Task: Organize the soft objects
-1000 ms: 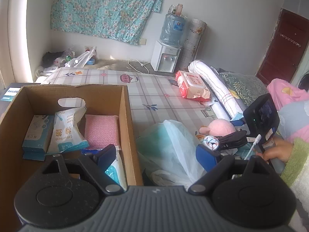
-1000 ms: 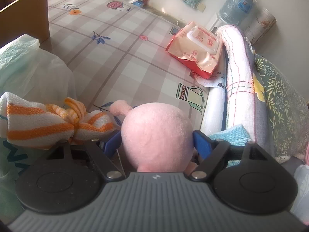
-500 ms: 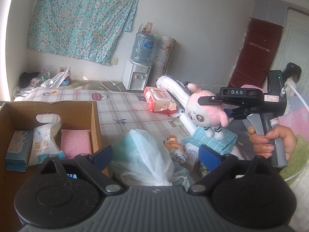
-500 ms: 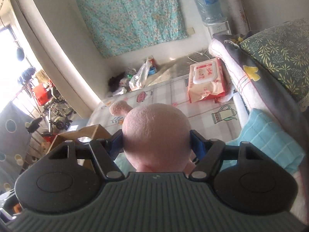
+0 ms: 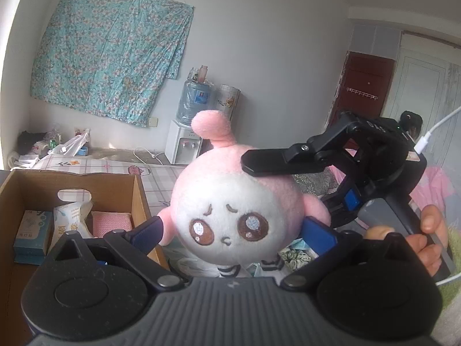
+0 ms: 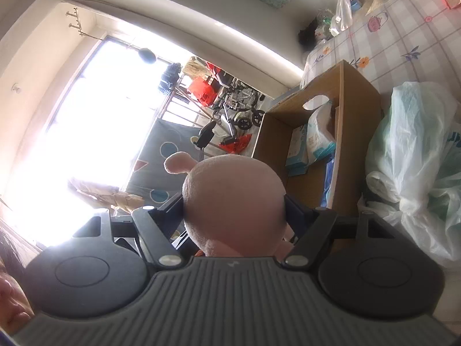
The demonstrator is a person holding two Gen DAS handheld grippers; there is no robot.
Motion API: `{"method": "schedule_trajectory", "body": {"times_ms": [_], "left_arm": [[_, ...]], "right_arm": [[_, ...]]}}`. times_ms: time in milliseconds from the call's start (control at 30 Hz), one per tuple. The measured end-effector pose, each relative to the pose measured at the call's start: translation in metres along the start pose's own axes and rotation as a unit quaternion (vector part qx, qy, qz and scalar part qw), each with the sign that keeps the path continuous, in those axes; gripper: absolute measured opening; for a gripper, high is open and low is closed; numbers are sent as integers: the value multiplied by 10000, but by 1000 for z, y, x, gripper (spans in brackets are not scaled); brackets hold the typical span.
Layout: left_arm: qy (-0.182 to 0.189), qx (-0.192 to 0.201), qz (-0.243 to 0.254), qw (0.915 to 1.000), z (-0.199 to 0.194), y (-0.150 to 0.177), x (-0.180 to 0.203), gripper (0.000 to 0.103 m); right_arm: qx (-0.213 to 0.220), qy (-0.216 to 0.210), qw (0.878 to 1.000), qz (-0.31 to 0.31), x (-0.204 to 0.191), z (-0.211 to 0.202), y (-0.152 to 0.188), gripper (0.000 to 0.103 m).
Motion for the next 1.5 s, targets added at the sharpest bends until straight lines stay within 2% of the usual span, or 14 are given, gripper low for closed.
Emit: {"method": "schedule_trajectory", "body": {"times_ms": [267, 400, 533, 600, 667, 767, 800, 900, 933, 1033, 1133, 1300, 1400, 1500], "left_arm": [[-494, 116, -462, 9976, -43, 16, -44, 102], [-768, 111, -560, 9954, -54, 16, -68, 97], [-915, -234, -1040, 9901, -45, 10, -106, 96], [-1112, -634, -1100, 9857, -30, 6, -126, 96], [-1365, -1102, -1129, 9780, -10, 10, -148, 96], [-1486, -1932, -1077, 9638, 35, 15, -177, 96], [-1606, -2231, -1050, 9557, 48, 20, -184, 96], [-1832, -3215, -1308, 9198, 82, 50, -209, 96], [-1775, -3271, -1456, 9167, 82, 52, -213, 97], [-1638, -3124, -1467, 9241, 69, 45, -213, 96], [-1794, -3075, -1259, 9260, 64, 38, -207, 96], [-1864, -2982, -450, 9350, 97, 24, -194, 96], [-1702, -3300, -77, 9285, 123, 28, -189, 98], [-1923, -3274, 19, 9251, 132, 27, -189, 98]], "right_arm": [[-824, -552, 9944, 366, -9, 82, 15, 75], [-1150, -559, 9896, 661, -7, 119, 10, 77], [-1287, -165, 9891, 701, -3, 154, -6, 78], [-1140, 326, 9915, 538, 0, 164, -17, 78], [-912, 643, 9930, 384, 3, 163, -25, 78], [-658, 690, 9949, 316, 9, 150, -30, 78], [-581, 700, 9953, 319, 12, 145, -29, 78], [-371, 844, 9953, 308, 22, 125, -25, 78], [-312, 897, 9950, 310, 25, 117, -23, 78], [-181, 1042, 9940, 285, 36, 99, -18, 78], [-61, 1173, 9927, 282, 47, 86, -13, 78], [63, 1061, 9933, 444, 60, 77, -5, 78], [132, 1012, 9940, 389, 59, 71, 1, 78], [230, 1007, 9941, 319, 56, 60, 8, 78]]}}
Point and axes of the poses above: each gripper's, at about its wrist camera, not at the fingertips, and z roughly the way its jaws point, x to its right, y to its underside, the point moved 2 cm from there along z, roughly the way its jaws point, and after that the axes turned 3 degrees about -x, right-handed, at the moved point
